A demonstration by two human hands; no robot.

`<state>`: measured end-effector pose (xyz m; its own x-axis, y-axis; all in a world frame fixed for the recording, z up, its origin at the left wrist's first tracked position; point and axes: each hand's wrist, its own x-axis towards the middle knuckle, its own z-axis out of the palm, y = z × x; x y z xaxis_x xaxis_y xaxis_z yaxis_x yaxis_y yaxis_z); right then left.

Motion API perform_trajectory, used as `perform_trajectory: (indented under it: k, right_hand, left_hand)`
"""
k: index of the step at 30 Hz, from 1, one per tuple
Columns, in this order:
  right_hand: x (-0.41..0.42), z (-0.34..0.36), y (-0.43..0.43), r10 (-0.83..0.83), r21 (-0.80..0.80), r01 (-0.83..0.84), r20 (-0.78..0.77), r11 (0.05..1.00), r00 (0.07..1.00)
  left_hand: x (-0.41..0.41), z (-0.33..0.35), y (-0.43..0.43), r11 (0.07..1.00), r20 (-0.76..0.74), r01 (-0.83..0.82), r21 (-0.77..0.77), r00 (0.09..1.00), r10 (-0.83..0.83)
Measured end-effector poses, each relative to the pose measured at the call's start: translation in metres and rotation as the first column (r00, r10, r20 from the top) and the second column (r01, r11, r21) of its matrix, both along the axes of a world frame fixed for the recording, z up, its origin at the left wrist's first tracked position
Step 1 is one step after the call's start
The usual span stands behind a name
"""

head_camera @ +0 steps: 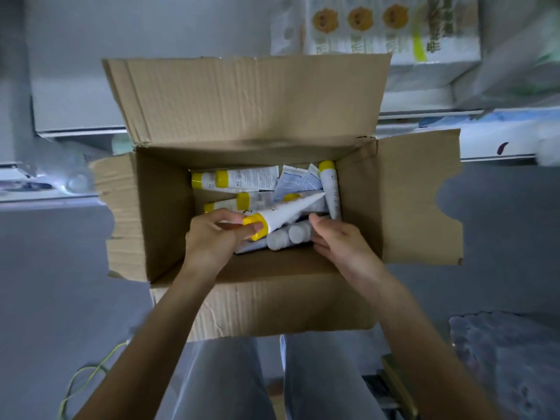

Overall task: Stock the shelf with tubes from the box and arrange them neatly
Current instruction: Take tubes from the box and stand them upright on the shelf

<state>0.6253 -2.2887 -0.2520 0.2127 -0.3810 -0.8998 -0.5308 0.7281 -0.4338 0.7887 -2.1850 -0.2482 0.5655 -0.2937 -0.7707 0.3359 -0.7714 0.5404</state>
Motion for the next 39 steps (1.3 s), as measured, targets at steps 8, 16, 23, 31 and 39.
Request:
perform_trajectory:
  k: [8,16,23,31,39]
  right_hand:
    - [0.014,0.02,0.004,-0.43,0.217,0.376,0.325,0.901,0.842]
    - [0.007,0.008,-0.006,-0.514,0.229,0.461,0.428,0.857,0.743]
    - [-0.011,-0.008,-0.02,-0.409,0.052,0.416,0.331,0.908,0.851]
    - [-0.028,-0.021,-0.012,-0.167,-0.233,0.185,0.094,0.955,0.981]
    - [-0.034,-0.024,-0.006,-0.177,-0.211,0.19,0.083,0.959,0.981]
  left_hand:
    - [-0.013,0.03,-0.014,0.975,0.013,0.057,-0.215,0.998,-0.055]
    - [-0.028,0.018,-0.031,0.934,-0.018,0.154,-0.323,0.985,-0.169]
    - [-0.014,-0.037,-0.046,0.959,-0.007,0.175,-0.222,0.983,-0.181]
    - [-0.017,-0.1,-0.064,0.92,0.023,0.368,-0.135,0.929,-0.369]
    - [-0.032,-0.11,-0.071,0.899,0.061,0.437,-0.015,0.898,-0.435]
